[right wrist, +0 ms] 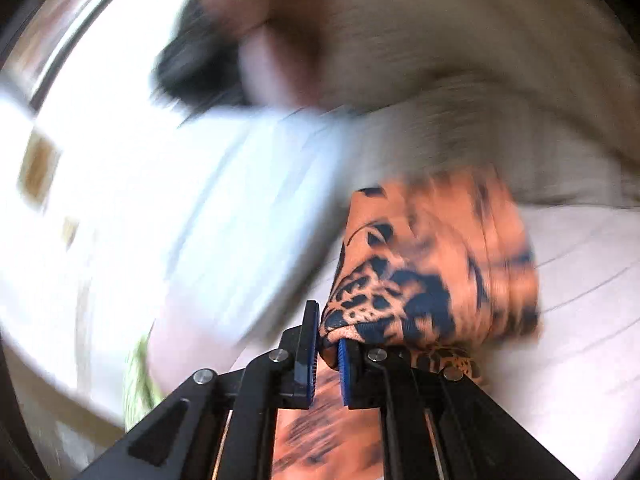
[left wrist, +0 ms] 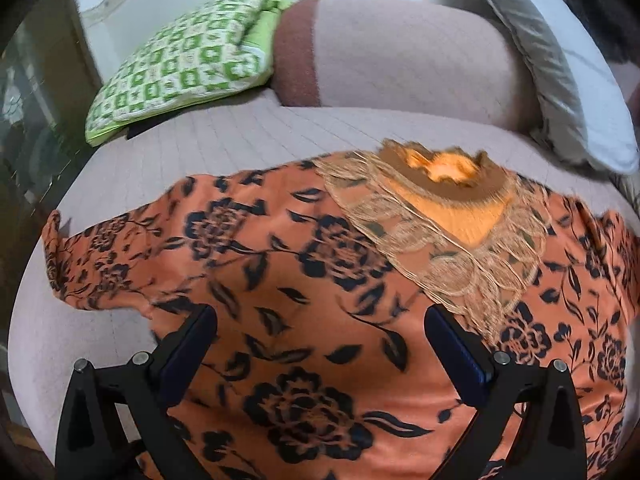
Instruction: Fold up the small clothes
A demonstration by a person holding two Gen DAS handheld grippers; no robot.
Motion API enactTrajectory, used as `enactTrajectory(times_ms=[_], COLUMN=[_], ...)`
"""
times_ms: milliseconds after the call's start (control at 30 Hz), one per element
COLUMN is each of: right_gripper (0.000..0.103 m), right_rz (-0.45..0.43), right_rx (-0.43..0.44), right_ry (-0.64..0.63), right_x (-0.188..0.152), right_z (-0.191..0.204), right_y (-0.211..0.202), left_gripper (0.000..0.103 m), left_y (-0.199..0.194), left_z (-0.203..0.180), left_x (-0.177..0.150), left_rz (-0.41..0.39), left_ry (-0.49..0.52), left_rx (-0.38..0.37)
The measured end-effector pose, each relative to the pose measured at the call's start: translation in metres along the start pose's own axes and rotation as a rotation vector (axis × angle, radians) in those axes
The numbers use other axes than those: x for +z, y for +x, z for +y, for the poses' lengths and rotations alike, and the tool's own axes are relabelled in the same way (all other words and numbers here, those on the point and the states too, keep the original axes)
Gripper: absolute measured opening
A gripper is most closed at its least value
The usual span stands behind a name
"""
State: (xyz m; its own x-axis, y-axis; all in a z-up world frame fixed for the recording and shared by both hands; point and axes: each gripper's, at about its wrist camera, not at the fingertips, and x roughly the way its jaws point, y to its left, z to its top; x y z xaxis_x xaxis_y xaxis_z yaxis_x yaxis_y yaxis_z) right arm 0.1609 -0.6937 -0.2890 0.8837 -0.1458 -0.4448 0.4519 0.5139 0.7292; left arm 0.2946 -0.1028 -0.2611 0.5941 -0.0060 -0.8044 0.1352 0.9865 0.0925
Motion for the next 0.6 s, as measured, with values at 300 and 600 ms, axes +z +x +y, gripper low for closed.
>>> enactTrajectory(times_ms=[300, 600], right_gripper=[0.009, 0.035], right_rz=[0.326, 0.634], right_rx=[0.195, 0.047], right_ry=[-0.306, -0.590], right_x=[-0.155, -0.346], right_z=[0.182, 0.248], right_y=[0.081, 0.132], left_gripper=[0.103, 0.103], left_y=[-0.002, 0.010], left_z=[0.075, 0.145], left_x=[0.009, 0.011], left_rz=[-0.013, 0.037], left_ry=[-0.128, -0.215], left_rx=[0.077, 0.115])
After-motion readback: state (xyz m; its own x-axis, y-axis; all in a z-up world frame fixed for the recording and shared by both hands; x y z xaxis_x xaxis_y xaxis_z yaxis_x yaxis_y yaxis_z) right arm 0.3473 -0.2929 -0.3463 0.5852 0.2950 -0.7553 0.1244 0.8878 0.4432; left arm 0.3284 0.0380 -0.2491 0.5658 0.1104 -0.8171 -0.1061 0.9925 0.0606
